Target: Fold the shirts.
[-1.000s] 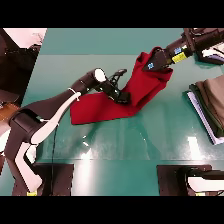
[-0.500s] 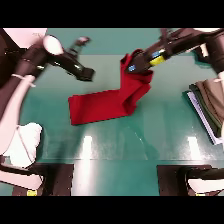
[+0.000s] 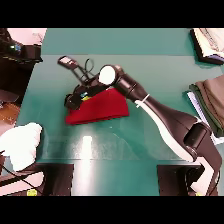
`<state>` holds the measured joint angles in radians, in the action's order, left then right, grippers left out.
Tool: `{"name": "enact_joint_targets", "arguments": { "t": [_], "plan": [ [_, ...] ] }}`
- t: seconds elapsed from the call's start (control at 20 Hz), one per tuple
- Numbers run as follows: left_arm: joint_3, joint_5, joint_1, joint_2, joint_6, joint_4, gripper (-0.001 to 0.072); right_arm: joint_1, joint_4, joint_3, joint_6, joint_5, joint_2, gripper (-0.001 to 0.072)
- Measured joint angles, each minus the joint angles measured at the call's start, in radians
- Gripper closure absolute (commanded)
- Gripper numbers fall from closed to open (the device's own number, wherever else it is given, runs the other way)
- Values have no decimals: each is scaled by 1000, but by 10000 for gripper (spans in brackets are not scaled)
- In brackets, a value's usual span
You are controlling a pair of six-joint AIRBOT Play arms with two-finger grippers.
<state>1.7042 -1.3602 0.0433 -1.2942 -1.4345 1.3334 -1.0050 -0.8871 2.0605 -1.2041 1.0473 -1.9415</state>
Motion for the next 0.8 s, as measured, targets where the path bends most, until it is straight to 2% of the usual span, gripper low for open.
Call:
{"name": "enact_joint_targets", "arguments": {
  "t": [0.2,0.4,0.55,0.6,0.65,0.8],
  "plan": [
    [0,-23,17,20,0,-9,681,47,-93,-108,6,41,91,204],
    [0,-33,22,25,0,-51,681,220,-150,-346,-3,143,235,203],
    [-2,-34,23,26,1,-97,680,376,-166,-538,-42,150,318,201],
    [-3,-32,23,26,1,-106,681,430,-167,-595,-54,145,333,164],
    [-4,-30,24,26,1,-113,681,477,-157,-645,-67,142,344,56],
    [-12,-17,24,25,3,-129,681,599,-39,-777,-60,113,357,39]
  ]
}}
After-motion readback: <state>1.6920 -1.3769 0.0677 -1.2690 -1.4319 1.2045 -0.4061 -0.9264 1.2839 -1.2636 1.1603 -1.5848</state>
